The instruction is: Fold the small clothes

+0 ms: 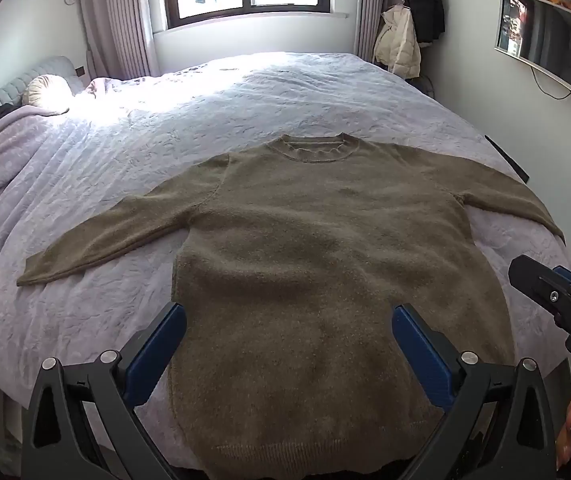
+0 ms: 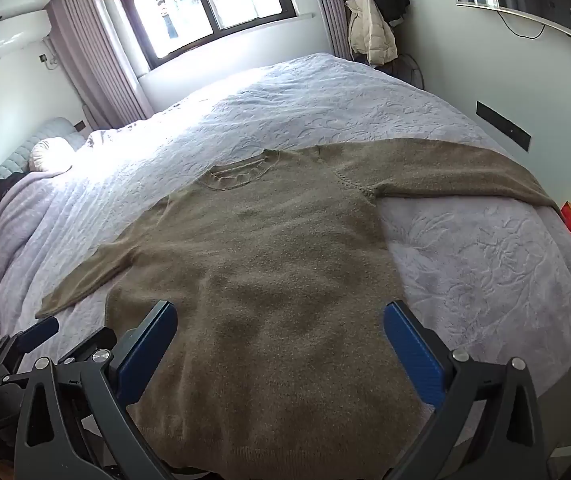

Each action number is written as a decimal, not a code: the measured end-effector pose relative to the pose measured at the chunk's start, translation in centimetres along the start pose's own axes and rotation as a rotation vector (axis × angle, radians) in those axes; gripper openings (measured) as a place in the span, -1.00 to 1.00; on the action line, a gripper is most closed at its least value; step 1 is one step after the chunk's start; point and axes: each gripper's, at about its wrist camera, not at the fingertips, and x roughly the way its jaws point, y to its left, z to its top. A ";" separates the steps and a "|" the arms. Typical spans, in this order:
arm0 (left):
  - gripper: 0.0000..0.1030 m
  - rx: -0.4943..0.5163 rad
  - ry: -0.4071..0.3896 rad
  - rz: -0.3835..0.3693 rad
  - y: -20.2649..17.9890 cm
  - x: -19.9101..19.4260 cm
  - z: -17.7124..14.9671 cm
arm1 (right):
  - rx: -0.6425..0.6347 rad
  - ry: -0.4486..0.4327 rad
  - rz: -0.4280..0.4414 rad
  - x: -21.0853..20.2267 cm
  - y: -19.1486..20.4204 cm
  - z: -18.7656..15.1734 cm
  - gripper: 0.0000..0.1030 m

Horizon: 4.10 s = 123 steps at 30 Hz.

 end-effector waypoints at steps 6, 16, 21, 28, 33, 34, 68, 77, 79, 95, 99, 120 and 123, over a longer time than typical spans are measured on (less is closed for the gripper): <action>1.00 -0.017 0.012 -0.012 0.3 0.1 -0.2 | -0.047 -0.045 -0.010 -0.7 0.2 -0.1 1.00; 1.00 -0.038 0.021 -0.048 -0.1 0.2 -0.3 | 0.012 -0.002 0.111 0.1 -0.4 -0.3 1.00; 1.00 -0.003 0.013 0.010 -0.8 0.6 -0.5 | -0.003 0.032 0.083 0.6 -0.3 -0.4 1.00; 1.00 0.012 0.021 0.045 -1.0 0.7 -0.5 | -0.009 0.044 0.067 1.0 -0.7 -0.3 1.00; 1.00 0.020 0.030 0.052 -1.4 1.0 -0.5 | -0.006 0.051 0.063 1.4 -0.8 -0.3 1.00; 1.00 0.020 0.031 0.052 -1.4 1.1 -0.5 | -0.006 0.052 0.062 1.4 -0.8 -0.3 1.00; 1.00 0.012 0.055 0.066 -1.0 2.0 -0.5 | -0.057 0.056 0.000 2.2 0.2 0.3 1.00; 1.00 0.009 0.060 0.062 -1.1 2.0 -0.5 | -0.060 0.057 -0.008 2.2 0.3 0.1 1.00; 1.00 0.010 0.059 0.062 -1.1 2.0 -0.5 | -0.061 0.057 -0.010 2.2 0.3 0.1 1.00; 1.00 0.003 0.071 0.056 -0.8 2.4 -0.5 | -0.079 0.069 -0.025 2.5 0.9 0.3 1.00; 1.00 0.002 0.075 0.056 -0.5 2.8 -0.5 | -0.083 0.076 -0.030 2.8 1.1 0.4 1.00; 1.00 -0.086 0.131 0.024 4.6 8.3 0.0 | -0.072 0.182 -0.070 8.6 2.3 0.8 1.00; 1.00 -0.098 0.131 0.033 5.8 9.1 0.2 | -0.074 0.187 -0.049 9.6 3.1 1.0 1.00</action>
